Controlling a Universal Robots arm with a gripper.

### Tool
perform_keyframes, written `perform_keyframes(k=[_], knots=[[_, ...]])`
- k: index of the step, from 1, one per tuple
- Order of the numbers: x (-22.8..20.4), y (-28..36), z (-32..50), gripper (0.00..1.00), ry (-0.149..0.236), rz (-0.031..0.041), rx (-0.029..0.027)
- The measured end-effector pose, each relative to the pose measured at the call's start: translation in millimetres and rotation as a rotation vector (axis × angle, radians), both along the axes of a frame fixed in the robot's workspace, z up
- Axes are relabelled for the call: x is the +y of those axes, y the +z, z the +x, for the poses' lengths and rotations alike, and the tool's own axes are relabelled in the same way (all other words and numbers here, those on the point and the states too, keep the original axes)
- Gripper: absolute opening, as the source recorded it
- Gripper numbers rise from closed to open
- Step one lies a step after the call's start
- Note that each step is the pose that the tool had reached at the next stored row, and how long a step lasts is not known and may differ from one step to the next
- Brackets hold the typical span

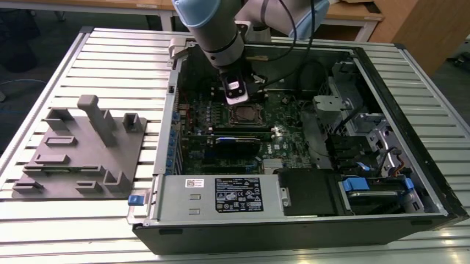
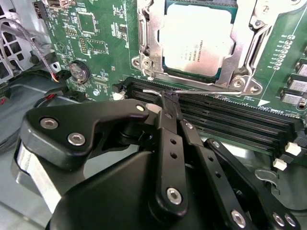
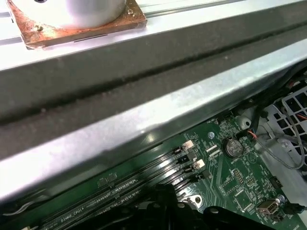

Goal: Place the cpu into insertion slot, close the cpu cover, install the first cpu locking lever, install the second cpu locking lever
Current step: 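Install the first cpu locking lever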

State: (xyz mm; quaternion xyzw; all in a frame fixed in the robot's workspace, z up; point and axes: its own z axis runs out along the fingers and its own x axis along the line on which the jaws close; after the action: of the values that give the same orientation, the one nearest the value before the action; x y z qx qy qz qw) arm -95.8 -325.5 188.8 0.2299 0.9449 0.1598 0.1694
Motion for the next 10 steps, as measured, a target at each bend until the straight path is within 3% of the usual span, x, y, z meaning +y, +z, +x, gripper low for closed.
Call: perform_keyframes(k=[10], knots=[[-0.1,-2.7,-0.6,0.11,0.007,-0.0003,0.0]])
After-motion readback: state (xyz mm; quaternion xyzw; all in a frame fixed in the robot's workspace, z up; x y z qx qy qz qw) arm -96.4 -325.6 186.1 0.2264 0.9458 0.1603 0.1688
